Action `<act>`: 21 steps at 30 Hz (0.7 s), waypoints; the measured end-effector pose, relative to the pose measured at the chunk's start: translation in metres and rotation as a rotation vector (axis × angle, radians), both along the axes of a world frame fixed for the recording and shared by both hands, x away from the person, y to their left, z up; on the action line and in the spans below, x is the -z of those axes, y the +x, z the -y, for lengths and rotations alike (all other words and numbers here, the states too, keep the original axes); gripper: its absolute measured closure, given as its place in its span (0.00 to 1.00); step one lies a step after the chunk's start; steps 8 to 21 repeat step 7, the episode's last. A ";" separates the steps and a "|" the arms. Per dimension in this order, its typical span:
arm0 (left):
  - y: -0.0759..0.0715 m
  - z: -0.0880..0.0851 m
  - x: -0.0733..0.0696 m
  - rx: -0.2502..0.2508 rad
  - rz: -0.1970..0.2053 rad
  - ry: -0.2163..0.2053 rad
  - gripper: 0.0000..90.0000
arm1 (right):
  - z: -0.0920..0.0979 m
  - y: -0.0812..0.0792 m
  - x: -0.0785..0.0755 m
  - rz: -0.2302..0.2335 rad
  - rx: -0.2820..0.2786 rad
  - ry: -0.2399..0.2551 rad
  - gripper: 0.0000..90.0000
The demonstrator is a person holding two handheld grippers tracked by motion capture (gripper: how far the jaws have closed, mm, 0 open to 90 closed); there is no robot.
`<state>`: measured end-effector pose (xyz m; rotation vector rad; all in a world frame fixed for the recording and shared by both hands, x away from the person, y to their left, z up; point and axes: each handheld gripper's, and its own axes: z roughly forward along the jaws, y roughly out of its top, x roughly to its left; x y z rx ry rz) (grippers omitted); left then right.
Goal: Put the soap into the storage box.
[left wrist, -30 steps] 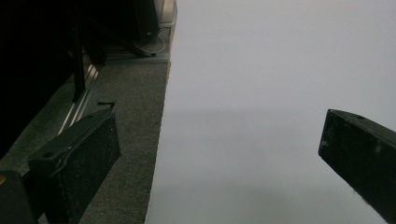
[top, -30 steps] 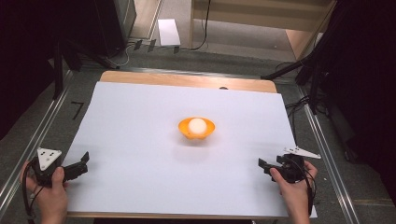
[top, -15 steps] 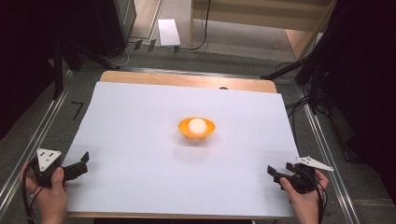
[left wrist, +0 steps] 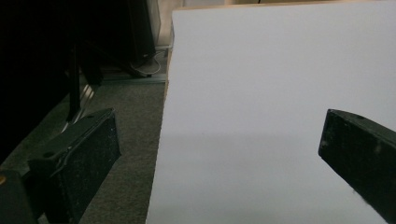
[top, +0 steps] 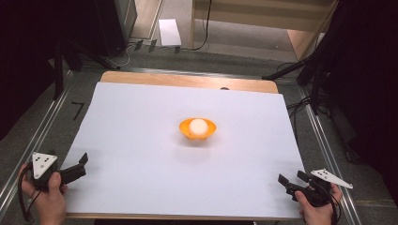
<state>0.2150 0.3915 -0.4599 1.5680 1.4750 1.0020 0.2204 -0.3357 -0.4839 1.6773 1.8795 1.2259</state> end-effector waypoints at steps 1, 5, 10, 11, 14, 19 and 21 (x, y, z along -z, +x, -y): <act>0.000 -0.001 0.000 0.003 0.005 -0.007 0.00 | 0.001 -0.001 0.000 0.020 -0.004 0.002 0.13; 0.000 -0.004 0.000 0.004 0.001 -0.043 0.00 | 0.000 -0.002 0.004 0.027 -0.006 0.030 0.13; 0.001 -0.005 0.000 0.002 -0.011 -0.049 0.00 | -0.002 -0.002 0.006 0.032 -0.010 0.011 0.13; 0.001 -0.005 0.000 0.002 -0.011 -0.049 0.00 | -0.002 -0.002 0.006 0.032 -0.010 0.011 0.13; 0.001 -0.005 0.000 0.002 -0.011 -0.049 0.00 | -0.002 -0.002 0.006 0.032 -0.010 0.011 0.13; 0.001 -0.005 0.000 0.002 -0.011 -0.049 0.00 | -0.002 -0.002 0.006 0.032 -0.010 0.011 0.13; 0.001 -0.005 0.000 0.002 -0.011 -0.049 0.00 | -0.002 -0.002 0.006 0.032 -0.010 0.011 0.13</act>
